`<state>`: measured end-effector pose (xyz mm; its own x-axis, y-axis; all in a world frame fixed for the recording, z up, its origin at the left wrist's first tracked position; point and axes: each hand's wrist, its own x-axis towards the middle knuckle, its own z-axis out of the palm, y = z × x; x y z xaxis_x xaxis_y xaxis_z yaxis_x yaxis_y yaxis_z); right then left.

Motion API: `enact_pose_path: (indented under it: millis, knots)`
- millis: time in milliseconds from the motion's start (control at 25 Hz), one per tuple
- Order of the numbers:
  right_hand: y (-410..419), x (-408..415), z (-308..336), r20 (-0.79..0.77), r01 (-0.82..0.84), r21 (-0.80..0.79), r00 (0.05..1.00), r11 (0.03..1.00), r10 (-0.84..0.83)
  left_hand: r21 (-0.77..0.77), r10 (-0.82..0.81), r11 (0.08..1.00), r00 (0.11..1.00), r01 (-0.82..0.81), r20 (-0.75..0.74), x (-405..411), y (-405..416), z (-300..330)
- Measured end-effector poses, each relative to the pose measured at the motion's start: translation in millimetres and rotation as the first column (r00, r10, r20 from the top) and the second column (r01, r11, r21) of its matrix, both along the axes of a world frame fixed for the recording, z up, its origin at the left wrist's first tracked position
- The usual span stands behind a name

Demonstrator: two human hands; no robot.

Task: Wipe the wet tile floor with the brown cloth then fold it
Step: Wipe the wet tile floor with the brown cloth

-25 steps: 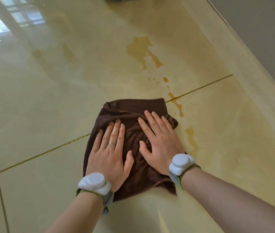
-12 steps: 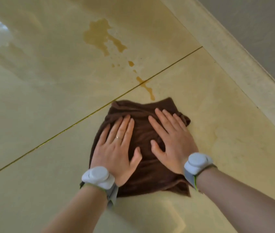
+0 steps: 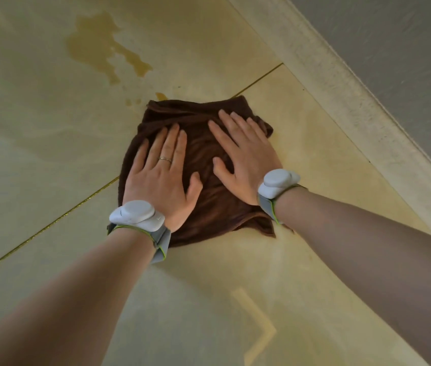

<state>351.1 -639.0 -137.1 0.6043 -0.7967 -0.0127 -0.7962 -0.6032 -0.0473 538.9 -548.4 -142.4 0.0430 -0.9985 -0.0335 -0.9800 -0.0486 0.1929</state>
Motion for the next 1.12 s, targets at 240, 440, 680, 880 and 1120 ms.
enact_pose_path:
  millis: [240, 440, 680, 880, 1120]
  knots:
    - [91, -40, 8, -0.015, 0.085, 0.061, 0.996, 0.995, -0.084, 0.058, -0.111, 0.992, 0.994, 0.112, -0.023, -38, 78, 8]
    - [226, -126, 13, -0.048, 0.275, 0.098, 0.961, 0.957, -0.271, 0.116, -0.321, 0.935, 0.94, 0.334, -0.117, -107, 163, 12]
    - [260, -154, 11, -0.059, 0.382, 0.12, 0.924, 0.916, -0.377, 0.151, -0.463, 0.867, 0.88, 0.474, -0.107, -125, 159, 15]
    - [185, -180, 7, -0.022, 0.462, 0.058, 0.887, 0.885, -0.461, 0.132, -0.496, 0.856, 0.866, 0.499, -0.062, -153, 76, 11]
    - [112, -196, 4, 0.052, 0.535, 0.055, 0.842, 0.843, -0.537, 0.132, -0.548, 0.83, 0.837, 0.542, 0.012, -173, -17, 12]
